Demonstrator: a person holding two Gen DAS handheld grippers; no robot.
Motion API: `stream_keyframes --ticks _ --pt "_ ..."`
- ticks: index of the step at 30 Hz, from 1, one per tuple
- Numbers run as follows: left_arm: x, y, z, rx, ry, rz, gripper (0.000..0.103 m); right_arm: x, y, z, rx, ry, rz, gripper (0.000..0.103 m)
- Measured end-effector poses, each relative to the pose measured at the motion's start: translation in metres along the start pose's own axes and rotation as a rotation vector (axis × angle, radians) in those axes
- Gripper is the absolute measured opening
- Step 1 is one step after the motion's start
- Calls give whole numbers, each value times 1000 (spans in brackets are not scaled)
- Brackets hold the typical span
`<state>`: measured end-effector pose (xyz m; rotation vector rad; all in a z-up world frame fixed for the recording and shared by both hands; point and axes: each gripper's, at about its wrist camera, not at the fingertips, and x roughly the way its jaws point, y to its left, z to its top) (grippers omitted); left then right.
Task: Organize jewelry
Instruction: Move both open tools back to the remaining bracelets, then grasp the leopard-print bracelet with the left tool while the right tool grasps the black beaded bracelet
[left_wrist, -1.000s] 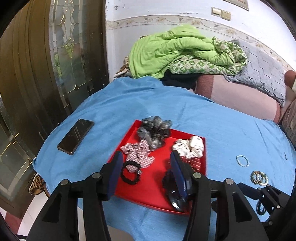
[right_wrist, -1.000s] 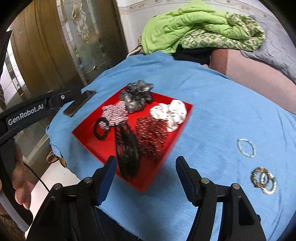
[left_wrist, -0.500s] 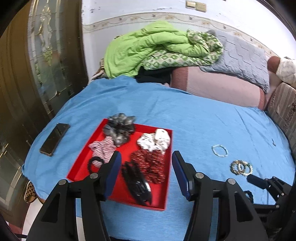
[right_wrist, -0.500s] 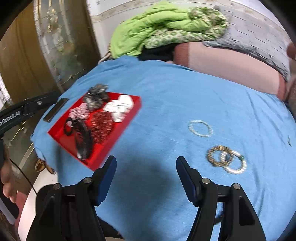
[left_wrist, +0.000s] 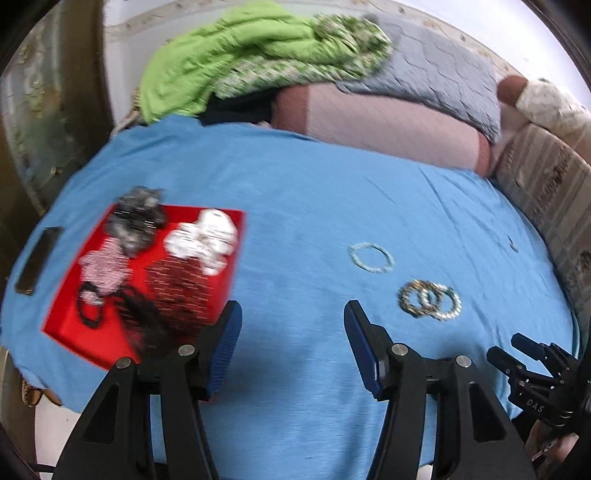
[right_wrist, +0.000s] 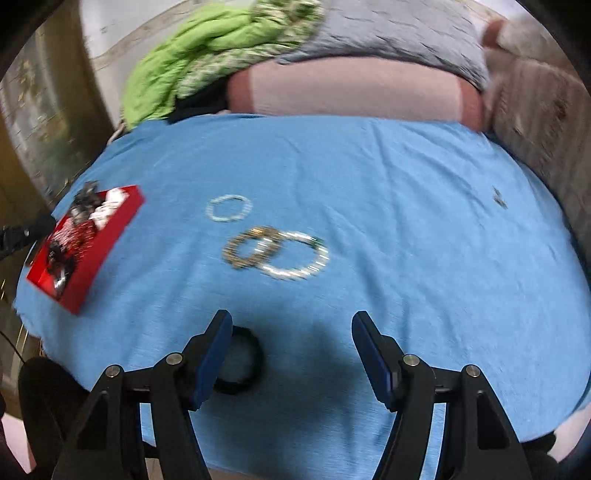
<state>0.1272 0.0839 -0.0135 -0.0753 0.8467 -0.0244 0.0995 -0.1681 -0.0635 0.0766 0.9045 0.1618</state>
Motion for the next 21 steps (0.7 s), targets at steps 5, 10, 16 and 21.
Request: stream_keyframes --ticks 5,10,16,21 --pt "38 -39 0 31 66 -66 56 6 -17 -10 34 20 10 72" --pt "74 -75 6 87 94 -109 56 15 -12 -17 24 40 70 72" --pt "113 -102 9 155 122 -115 56 27 9 -23 -57 60 57 72" --pt "132 -109 12 164 139 -138 54 37 15 -28 -80 71 8 71"
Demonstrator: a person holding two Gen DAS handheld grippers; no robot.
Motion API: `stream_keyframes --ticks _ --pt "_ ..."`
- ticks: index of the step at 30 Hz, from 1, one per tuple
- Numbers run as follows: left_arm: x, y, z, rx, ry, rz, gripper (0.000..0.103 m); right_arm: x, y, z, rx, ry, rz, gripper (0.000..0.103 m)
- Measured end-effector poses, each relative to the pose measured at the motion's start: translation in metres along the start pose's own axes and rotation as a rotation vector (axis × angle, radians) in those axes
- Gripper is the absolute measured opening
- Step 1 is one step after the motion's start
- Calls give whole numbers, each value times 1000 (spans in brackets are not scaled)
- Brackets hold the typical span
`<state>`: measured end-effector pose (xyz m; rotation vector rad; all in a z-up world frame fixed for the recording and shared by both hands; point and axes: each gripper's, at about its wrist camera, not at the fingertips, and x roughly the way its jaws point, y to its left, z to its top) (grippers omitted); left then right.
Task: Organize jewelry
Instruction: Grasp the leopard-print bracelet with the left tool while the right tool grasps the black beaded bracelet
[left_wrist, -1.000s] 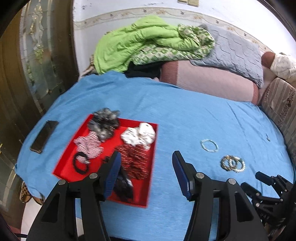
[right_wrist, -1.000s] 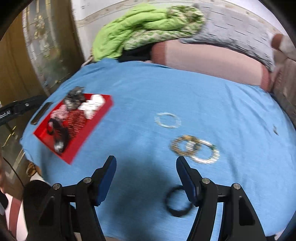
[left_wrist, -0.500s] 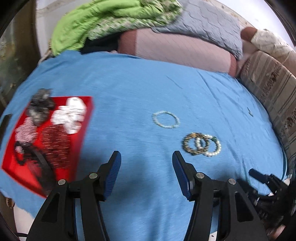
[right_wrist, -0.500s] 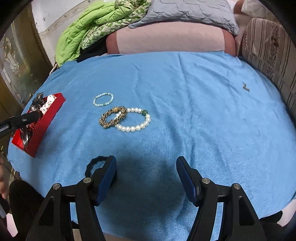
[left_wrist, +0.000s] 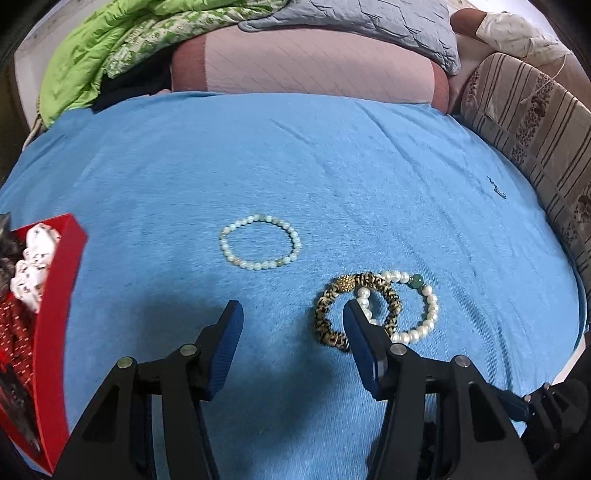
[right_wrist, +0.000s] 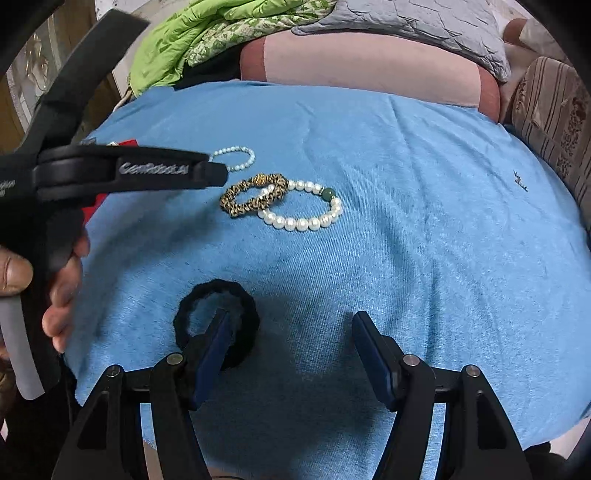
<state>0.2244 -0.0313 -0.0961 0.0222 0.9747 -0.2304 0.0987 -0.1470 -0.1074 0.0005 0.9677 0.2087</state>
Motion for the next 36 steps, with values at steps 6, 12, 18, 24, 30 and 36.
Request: stream_keyframes --ticks 6,12,18,24,30,36 --pt "16 -5 3 21 32 -27 37 6 3 0 -12 -13 -31 69" --pt "23 -16 -4 65 33 -15 30 7 9 -1 -35 -30 -44 63" --pt "26 -22 -4 78 27 -9 11 4 16 -3 -59 -46 -34 46" --pt "19 -19 -3 72 41 -35 4 2 25 -4 -93 -50 -2 14" --pt "-9 -15 -3 57 6 -38 4 -2 20 -1 -44 -36 31 11" --pt "-43 -6 -4 30 -37 -46 4 -13 21 3 -46 -56 29 11"
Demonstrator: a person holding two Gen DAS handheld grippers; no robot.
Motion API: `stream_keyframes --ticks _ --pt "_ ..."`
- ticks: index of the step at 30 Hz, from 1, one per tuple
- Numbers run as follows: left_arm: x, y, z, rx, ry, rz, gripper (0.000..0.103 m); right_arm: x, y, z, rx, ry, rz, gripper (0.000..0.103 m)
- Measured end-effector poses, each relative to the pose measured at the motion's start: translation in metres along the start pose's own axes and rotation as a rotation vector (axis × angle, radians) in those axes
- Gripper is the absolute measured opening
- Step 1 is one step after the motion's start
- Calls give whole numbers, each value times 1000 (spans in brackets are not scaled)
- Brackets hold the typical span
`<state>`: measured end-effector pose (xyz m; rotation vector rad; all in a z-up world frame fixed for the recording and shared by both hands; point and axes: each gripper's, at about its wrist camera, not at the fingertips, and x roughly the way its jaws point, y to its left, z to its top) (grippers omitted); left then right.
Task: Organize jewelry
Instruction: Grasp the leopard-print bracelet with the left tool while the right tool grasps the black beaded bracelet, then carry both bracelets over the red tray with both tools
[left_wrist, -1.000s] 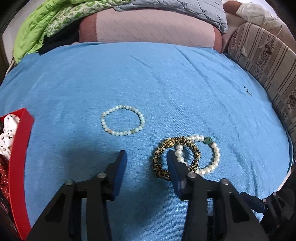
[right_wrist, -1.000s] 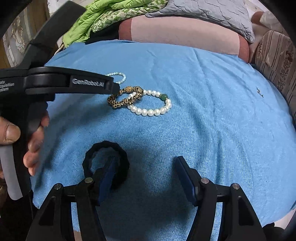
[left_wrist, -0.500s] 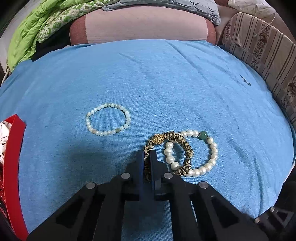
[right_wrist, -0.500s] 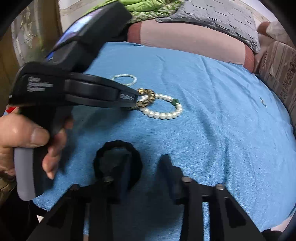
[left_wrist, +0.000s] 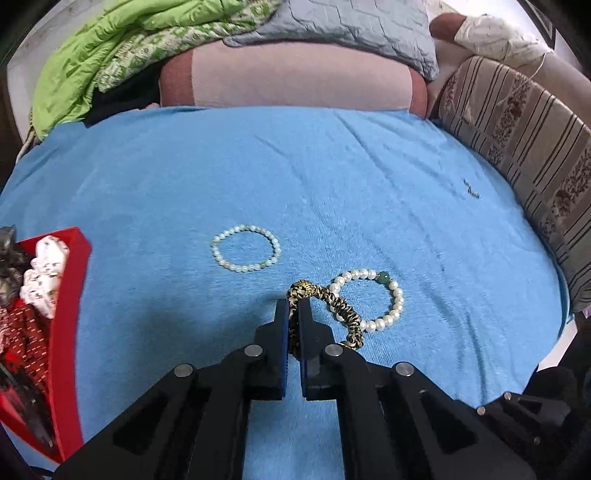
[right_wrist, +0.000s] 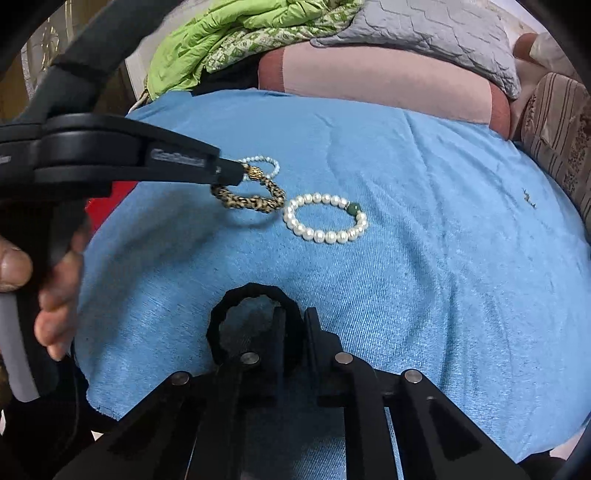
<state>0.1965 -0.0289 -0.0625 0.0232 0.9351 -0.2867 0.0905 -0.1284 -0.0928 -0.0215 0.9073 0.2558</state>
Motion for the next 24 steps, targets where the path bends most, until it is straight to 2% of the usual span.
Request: stream_keyframes --ticks 13,24 --pt "-77 20 -20 -32 -102 30 4 -31 19 10 -43 -55 -6 11" --pt "-126 60 -37 -101 -156 94 4 -50 51 26 -108 -92 29 11"
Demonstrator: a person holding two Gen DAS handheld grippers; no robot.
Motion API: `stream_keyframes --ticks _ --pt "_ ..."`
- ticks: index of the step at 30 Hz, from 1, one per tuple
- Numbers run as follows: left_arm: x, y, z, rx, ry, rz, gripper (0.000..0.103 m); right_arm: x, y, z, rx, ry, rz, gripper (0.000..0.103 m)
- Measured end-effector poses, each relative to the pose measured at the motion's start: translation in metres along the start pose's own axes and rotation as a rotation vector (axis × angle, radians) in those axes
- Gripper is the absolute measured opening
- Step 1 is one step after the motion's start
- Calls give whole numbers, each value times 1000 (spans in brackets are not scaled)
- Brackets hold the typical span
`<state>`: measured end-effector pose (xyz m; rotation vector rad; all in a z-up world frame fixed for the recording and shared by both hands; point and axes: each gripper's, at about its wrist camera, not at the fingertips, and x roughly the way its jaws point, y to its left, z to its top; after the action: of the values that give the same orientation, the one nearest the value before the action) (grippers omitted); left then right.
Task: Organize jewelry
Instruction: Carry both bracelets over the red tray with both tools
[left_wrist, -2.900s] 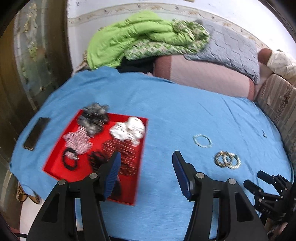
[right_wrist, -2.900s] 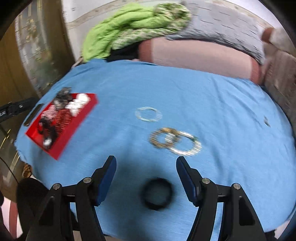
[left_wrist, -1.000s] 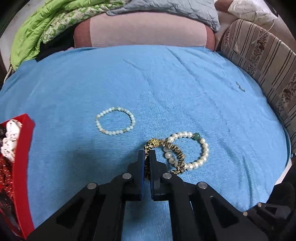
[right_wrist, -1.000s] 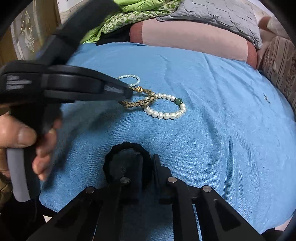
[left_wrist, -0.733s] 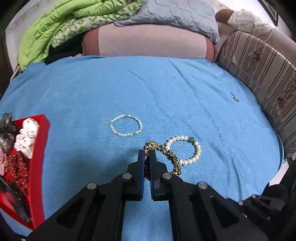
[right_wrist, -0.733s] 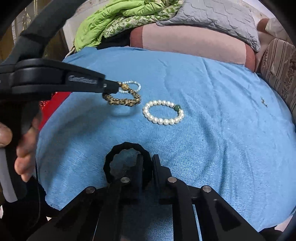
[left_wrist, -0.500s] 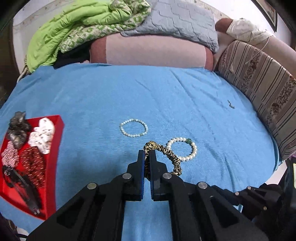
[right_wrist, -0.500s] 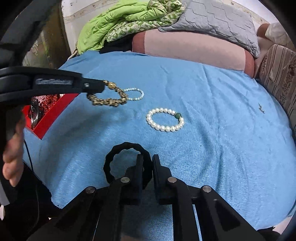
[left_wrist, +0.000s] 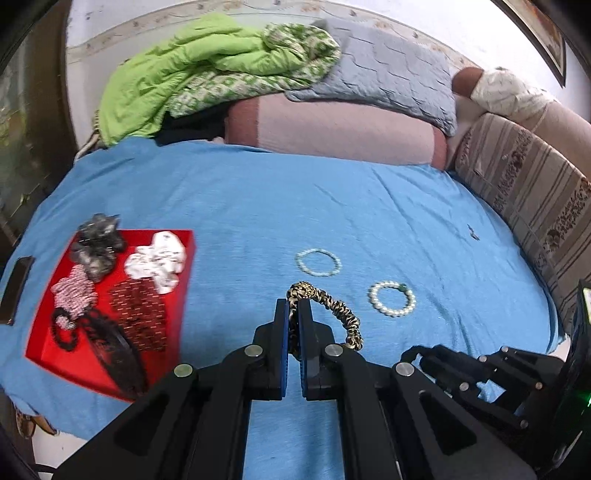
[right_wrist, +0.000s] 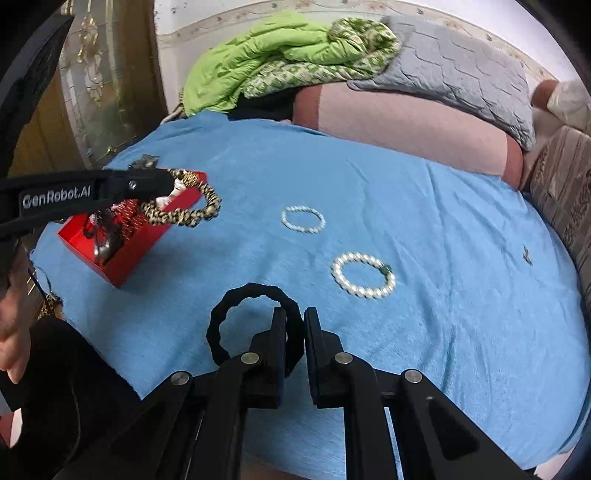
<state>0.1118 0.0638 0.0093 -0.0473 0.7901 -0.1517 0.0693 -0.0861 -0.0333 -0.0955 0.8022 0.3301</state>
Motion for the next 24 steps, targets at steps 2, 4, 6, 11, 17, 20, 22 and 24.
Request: stream_keyframes --ticks 2,4,6,11,17,20,22,24 --pt "-7 11 0 -15 -7 17 4 -1 6 8 -7 -7 16 11" --pt "-13 23 0 -28 -15 34 4 -1 14 18 -9 -13 38 11" --pt "-20 34 0 -37 -24 53 4 0 21 26 -14 -17 57 11" --pt "-36 68 0 -67 -42 101 4 8 49 49 -52 -26 105 11" --pt "-47 115 -3 -122 -49 155 4 19 90 69 -109 -24 150 11" --pt "-49 133 -4 -139 -50 177 4 25 109 80 -135 -22 166 11" --pt "-50 146 -5 -150 -51 193 4 31 121 88 -150 -22 173 11" --pt "-50 157 -6 -161 -52 209 4 37 135 97 -163 -24 177 11"
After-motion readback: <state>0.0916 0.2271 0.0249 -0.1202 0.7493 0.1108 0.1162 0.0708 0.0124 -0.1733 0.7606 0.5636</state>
